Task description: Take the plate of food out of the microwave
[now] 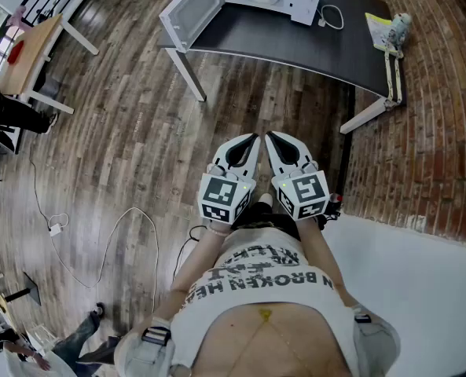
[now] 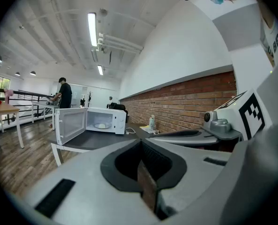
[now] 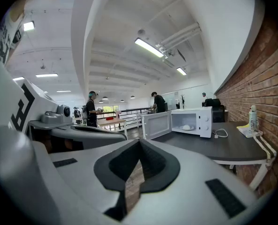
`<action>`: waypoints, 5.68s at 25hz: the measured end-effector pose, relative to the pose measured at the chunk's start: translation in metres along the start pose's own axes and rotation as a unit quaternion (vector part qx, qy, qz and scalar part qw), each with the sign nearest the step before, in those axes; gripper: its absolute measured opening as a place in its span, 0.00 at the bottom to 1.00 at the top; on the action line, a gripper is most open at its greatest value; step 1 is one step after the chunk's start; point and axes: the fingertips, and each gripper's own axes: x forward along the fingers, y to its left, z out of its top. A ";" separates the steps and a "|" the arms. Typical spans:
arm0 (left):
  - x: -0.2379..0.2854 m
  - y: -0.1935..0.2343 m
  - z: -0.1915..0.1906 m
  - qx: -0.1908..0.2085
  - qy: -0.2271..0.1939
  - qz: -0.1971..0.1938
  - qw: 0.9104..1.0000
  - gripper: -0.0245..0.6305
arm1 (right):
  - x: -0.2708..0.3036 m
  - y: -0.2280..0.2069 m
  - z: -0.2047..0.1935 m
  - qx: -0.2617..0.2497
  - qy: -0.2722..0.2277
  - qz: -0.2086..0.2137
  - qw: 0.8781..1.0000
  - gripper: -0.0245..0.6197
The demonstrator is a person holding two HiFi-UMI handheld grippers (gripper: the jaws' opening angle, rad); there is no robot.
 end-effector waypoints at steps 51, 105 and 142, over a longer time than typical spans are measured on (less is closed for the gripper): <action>0.133 0.210 0.031 0.005 0.015 -0.075 0.997 0.05 | 0.228 -0.078 0.025 0.045 0.000 -0.089 0.995 0.05; 0.402 0.249 0.096 -0.064 0.010 -0.050 0.997 0.05 | 0.344 -0.339 0.067 0.035 0.027 -0.048 0.998 0.05; 0.506 0.388 0.121 -0.033 0.058 -0.231 0.971 0.05 | 0.514 -0.382 0.089 0.093 0.044 -0.194 0.976 0.05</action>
